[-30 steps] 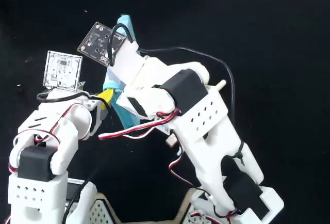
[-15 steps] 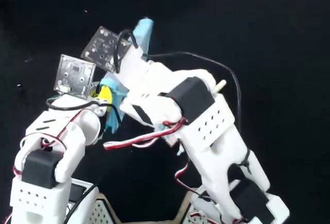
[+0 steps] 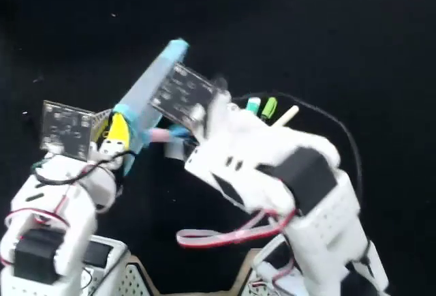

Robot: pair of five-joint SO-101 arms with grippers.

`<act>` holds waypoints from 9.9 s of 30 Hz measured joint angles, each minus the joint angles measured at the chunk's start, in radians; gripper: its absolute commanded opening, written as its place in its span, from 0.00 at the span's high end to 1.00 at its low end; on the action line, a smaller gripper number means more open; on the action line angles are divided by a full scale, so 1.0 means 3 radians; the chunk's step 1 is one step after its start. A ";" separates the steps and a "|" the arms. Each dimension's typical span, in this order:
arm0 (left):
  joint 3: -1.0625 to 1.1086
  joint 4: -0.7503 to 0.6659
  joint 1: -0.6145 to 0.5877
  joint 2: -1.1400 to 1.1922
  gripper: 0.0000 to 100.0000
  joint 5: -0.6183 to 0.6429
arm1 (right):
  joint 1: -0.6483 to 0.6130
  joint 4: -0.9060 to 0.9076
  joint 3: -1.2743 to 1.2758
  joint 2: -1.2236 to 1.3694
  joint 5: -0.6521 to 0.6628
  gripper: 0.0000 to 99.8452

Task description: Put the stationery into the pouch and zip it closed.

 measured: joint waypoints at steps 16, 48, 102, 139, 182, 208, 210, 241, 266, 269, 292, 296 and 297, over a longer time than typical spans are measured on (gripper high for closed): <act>-0.0123 -0.0102 -0.0307 0.0005 0.97 0.0302 | -0.0005 -0.1187 0.1453 -0.0931 -0.0803 0.79; -0.0230 -0.0072 -0.0813 0.0384 0.97 0.0670 | -0.0767 -0.4204 0.3355 -0.0690 -0.1048 0.96; -0.0230 -0.0072 -0.0813 0.0384 0.97 0.0670 | -0.0956 -0.3718 0.3355 -0.1033 -0.1048 0.88; -0.0230 -0.0031 -0.0813 0.0384 0.97 0.0670 | -0.1008 -0.3769 0.3473 -0.1033 -0.1048 0.87; -0.0220 -0.0026 -0.1207 0.0414 0.97 0.0915 | -0.1008 -0.3989 0.2547 -0.0220 -0.1048 0.73; -0.0164 0.0041 -0.1386 0.0404 0.97 0.0946 | -0.0987 -0.3780 0.2317 0.0174 -0.1048 0.73; -0.0164 0.0128 -0.1360 0.0389 0.97 0.0946 | -0.0987 -0.3780 0.2317 0.0174 -0.1048 0.73; -0.0164 0.0399 -0.1207 0.0389 0.97 0.0772 | -0.0972 -0.3406 0.2123 0.0655 -0.1048 0.99; -0.0164 0.0404 -0.1202 0.0389 0.97 0.0777 | -0.0972 -0.2414 0.1800 0.0537 -0.1048 0.99; -0.0164 0.0404 -0.1192 0.0389 0.97 0.0777 | -0.0972 -0.2414 0.2000 0.0245 -0.1048 0.99; -0.0164 0.0384 -0.1181 0.0445 0.97 0.0777 | -0.0946 -0.2199 0.2803 -0.0583 -0.0721 0.99; -0.0164 0.0384 -0.1181 0.0440 0.97 0.0783 | -0.0665 -0.1944 0.2803 -0.1105 -0.0614 0.99; -0.0164 0.0384 -0.1181 0.0435 0.97 0.0783 | -0.0563 -0.1908 0.2808 -0.1227 -0.0593 0.99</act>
